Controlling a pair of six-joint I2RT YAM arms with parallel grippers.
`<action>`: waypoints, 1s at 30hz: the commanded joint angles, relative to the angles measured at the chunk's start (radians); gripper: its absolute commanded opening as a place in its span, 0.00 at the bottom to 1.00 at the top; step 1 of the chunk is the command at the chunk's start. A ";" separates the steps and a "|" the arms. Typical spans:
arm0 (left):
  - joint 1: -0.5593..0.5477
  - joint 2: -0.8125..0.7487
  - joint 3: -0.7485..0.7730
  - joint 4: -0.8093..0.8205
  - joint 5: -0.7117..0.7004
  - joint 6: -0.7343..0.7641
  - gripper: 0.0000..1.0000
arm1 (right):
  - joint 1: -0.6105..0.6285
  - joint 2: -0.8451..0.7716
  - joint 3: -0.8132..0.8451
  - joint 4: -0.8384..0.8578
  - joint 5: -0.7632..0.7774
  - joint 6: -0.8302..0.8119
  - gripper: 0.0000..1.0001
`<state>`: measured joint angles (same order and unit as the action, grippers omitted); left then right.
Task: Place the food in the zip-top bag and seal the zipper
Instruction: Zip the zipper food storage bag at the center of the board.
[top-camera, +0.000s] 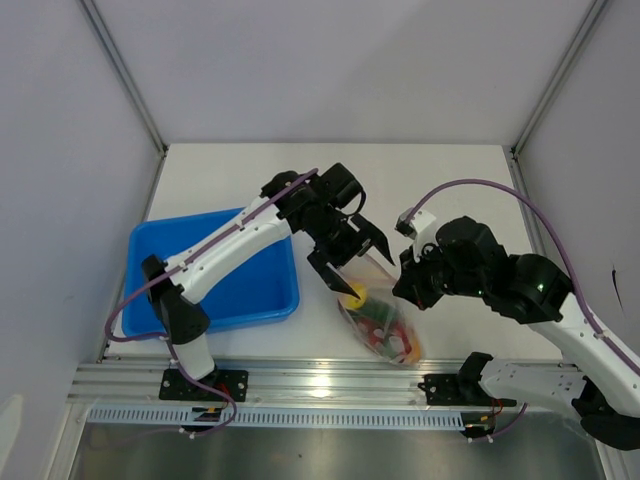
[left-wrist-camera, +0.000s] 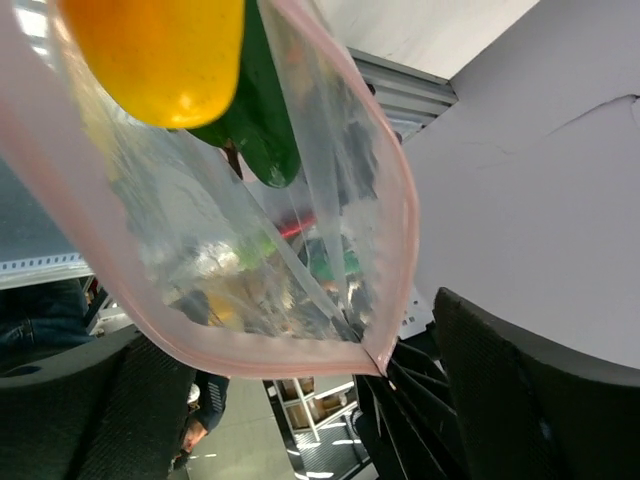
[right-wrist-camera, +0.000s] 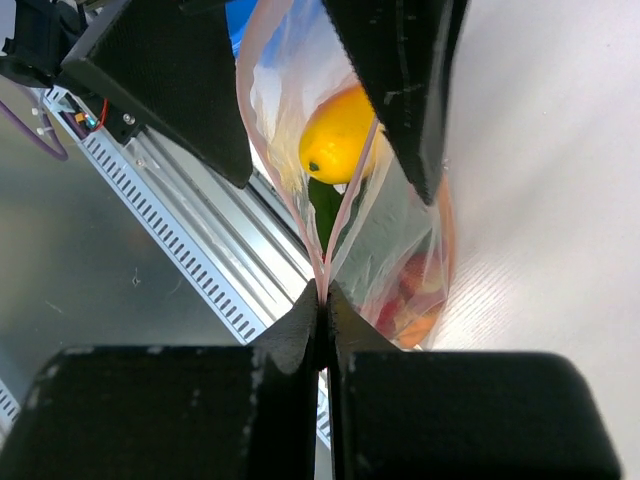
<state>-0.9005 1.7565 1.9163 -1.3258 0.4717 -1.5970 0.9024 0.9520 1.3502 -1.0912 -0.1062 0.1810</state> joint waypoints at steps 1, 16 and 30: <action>0.014 -0.017 -0.022 -0.107 -0.008 -0.032 0.93 | 0.009 -0.032 0.009 0.011 0.028 -0.021 0.00; 0.054 -0.083 -0.187 -0.004 0.010 -0.015 0.19 | 0.023 -0.033 -0.002 0.002 0.040 -0.029 0.00; 0.061 0.003 0.145 0.001 -0.114 0.455 0.01 | 0.023 0.048 0.153 -0.039 0.022 0.051 0.62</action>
<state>-0.8482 1.7470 1.9457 -1.3228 0.3874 -1.3334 0.9218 0.9970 1.4014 -1.1229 -0.0868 0.2024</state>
